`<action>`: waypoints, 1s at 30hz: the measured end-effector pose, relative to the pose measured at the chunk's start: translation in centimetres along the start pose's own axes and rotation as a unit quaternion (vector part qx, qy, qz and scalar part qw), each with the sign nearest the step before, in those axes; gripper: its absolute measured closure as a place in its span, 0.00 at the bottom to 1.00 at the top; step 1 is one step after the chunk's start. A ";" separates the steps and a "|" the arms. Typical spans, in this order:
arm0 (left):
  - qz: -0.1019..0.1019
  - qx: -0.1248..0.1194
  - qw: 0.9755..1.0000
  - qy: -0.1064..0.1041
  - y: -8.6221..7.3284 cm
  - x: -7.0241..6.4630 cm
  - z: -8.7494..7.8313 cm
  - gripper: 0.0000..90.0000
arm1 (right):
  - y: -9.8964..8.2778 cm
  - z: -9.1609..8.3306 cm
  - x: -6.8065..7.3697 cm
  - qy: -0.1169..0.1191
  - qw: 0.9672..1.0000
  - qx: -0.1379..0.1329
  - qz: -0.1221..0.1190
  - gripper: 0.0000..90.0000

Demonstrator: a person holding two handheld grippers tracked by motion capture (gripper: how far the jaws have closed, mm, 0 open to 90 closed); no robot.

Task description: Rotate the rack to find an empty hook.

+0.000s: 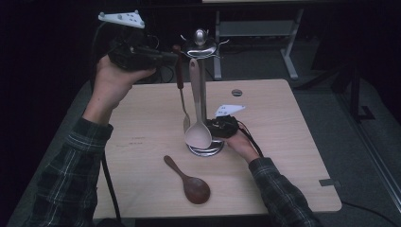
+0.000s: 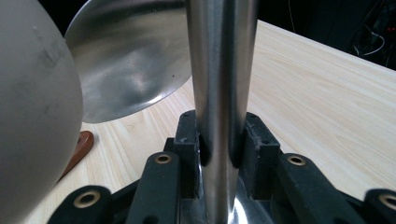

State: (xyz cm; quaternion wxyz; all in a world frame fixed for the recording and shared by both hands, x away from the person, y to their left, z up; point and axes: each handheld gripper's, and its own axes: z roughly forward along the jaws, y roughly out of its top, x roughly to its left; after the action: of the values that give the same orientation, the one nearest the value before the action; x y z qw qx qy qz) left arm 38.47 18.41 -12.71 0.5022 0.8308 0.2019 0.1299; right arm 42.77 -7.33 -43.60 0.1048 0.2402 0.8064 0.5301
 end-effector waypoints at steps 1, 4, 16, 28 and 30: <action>0.003 0.003 1.000 0.004 0.1 0.1 0.1 1.00 | 0.0 0.0 0.0 0.000 1.000 0.000 -0.002 0.79; 0.006 -0.001 1.000 0.014 0.2 0.4 0.3 1.00 | 0.0 0.0 0.1 -0.004 1.000 0.001 -0.003 0.79; -0.005 -0.001 1.000 0.031 0.5 1.5 1.0 1.00 | 0.1 0.0 0.2 -0.006 1.000 0.006 -0.004 0.79; 0.002 -0.019 1.000 -0.009 1.4 -1.7 -0.6 1.00 | 0.0 0.0 0.4 -0.011 1.000 0.006 0.004 0.79; 0.004 -0.018 1.000 -0.018 1.5 -2.3 -0.3 1.00 | 0.0 0.0 0.4 -0.011 1.000 0.005 0.004 0.79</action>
State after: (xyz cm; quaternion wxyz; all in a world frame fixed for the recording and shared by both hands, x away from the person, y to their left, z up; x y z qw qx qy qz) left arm 36.64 17.02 -11.25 0.5201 0.8247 0.1869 0.1203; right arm 42.45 -7.15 -43.54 0.1107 0.2499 0.8071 0.5233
